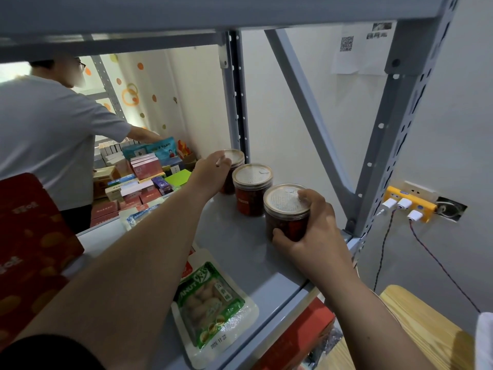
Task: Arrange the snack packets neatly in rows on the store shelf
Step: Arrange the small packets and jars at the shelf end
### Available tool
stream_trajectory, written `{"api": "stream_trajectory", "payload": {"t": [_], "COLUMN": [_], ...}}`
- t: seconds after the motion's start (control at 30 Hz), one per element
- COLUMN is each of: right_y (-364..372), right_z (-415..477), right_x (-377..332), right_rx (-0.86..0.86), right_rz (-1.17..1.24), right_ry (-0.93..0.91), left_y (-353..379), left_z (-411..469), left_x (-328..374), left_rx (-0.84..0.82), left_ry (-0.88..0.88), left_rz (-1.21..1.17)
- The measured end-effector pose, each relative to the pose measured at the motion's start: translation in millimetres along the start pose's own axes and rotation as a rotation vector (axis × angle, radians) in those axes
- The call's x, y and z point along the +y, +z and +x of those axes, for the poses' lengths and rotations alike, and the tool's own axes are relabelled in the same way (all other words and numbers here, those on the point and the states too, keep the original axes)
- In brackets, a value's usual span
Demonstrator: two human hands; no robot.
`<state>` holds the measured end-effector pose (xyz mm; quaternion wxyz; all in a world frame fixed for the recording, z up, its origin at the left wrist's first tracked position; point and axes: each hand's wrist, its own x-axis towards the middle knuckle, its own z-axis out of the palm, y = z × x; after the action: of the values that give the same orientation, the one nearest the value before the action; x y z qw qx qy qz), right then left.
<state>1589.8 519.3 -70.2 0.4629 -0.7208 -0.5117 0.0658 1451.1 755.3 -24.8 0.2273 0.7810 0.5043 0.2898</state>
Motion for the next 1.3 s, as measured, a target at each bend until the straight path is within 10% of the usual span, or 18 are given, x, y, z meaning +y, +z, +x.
{"api": "stream_trajectory", "payload": {"t": [0.97,1.3], "right_y": [-1.5,1.7], "right_z": [2.6,-6.2], "right_x": [3.9,-6.7], "right_rx": [0.015,0.093], "right_rz": [0.074,-0.314], "right_ry": [-0.107,-0.222], "left_y": [-11.8,-61.6], "left_z": [-35.7,-119.4], "left_x": [-3.6,-20.3], "left_rx": [0.067,0.01], "left_ry": [0.044,-0.01], "left_rz": [0.165,0.355]}}
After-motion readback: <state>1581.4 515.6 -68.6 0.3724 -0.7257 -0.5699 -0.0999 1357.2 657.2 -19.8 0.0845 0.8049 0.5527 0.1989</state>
